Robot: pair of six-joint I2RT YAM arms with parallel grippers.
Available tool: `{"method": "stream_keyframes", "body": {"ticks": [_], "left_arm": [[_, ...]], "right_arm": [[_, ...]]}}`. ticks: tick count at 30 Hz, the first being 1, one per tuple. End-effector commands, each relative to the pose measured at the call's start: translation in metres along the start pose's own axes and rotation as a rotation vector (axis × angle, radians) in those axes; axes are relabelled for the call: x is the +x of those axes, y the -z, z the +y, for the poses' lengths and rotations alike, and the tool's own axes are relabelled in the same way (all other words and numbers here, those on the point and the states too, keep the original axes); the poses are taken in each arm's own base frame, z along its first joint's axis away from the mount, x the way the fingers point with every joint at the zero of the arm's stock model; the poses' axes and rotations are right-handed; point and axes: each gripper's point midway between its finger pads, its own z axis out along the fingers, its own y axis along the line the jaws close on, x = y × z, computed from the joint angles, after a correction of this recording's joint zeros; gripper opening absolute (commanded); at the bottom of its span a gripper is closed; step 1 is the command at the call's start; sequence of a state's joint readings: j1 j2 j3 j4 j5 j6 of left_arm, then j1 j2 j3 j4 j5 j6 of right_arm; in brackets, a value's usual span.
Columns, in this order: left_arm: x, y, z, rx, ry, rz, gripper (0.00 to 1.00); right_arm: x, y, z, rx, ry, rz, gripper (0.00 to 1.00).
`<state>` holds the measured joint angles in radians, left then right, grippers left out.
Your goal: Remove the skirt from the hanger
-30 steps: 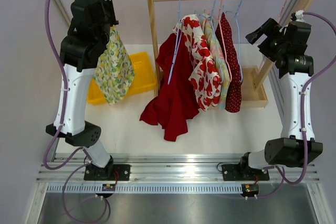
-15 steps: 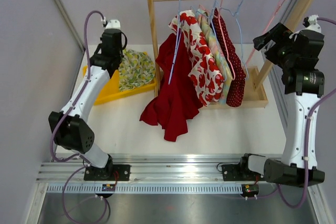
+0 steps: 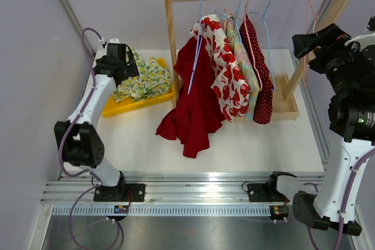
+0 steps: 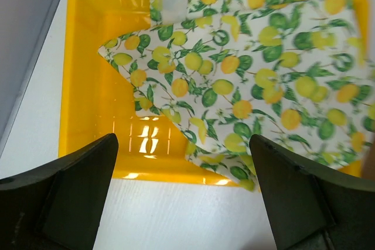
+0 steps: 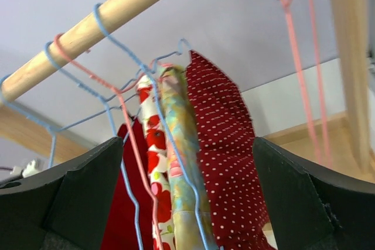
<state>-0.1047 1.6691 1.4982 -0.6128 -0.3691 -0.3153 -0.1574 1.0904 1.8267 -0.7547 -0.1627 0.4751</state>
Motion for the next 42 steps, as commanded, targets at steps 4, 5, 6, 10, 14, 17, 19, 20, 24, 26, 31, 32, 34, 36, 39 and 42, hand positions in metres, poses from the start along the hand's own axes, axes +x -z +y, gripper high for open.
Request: {"method": "stream_keyframes", "body": {"ticks": [4,5,6,10,14,17,19,20,24,26,31,32,34,36,39,42], "left_arm": [[-0.016,0.087,-0.006,0.176,0.091,-0.175,0.99],[-0.016,0.101,-0.006,0.211,0.091,-0.202,0.99],[-0.013,0.107,-0.007,0.234,0.09,-0.208,0.99],[0.018,0.122,-0.012,0.284,0.054,-0.183,0.99],[0.03,0.131,-0.007,0.309,0.054,-0.206,0.99],[0.033,0.134,-0.005,0.319,0.042,-0.224,0.99],[0.034,0.134,-0.004,0.317,0.039,-0.223,0.99],[0.036,0.133,-0.004,0.315,0.036,-0.219,0.99],[0.037,0.131,-0.006,0.323,0.035,-0.215,0.99],[0.039,0.131,-0.007,0.329,0.035,-0.211,0.99],[0.042,0.13,-0.008,0.335,0.033,-0.206,0.99],[0.042,0.13,-0.007,0.335,0.032,-0.206,0.99],[0.043,0.13,-0.008,0.338,0.027,-0.203,0.99],[0.044,0.131,-0.008,0.34,0.021,-0.201,0.99],[0.039,0.14,-0.008,0.352,0.01,-0.226,0.99],[0.02,0.174,-0.017,0.373,-0.028,-0.325,0.99]], "right_arm": [[0.031,-0.038,0.043,-0.305,0.0,0.212,0.99],[0.034,-0.044,0.043,-0.31,0.002,0.233,0.98],[0.037,-0.048,0.041,-0.308,0.0,0.253,0.97],[0.046,-0.072,0.037,-0.322,-0.021,0.289,0.96],[0.058,-0.084,0.039,-0.348,-0.056,0.326,0.95],[0.069,-0.088,0.045,-0.349,-0.047,0.349,0.95],[0.076,-0.088,0.051,-0.356,-0.035,0.353,0.95],[0.079,-0.088,0.053,-0.357,-0.036,0.357,0.95],[0.09,-0.091,0.057,-0.352,-0.033,0.368,0.95],[0.092,-0.094,0.054,-0.337,-0.032,0.367,0.95],[0.105,-0.106,0.055,-0.301,-0.02,0.375,0.72],[0.105,-0.108,0.053,-0.288,-0.017,0.372,0.66],[0.105,-0.114,0.046,-0.25,-0.01,0.363,0.39],[0.106,-0.118,0.041,-0.227,-0.005,0.359,0.26],[0.104,-0.118,0.036,-0.192,0.008,0.353,0.0],[0.093,-0.112,0.034,-0.171,0.035,0.317,0.0]]}}
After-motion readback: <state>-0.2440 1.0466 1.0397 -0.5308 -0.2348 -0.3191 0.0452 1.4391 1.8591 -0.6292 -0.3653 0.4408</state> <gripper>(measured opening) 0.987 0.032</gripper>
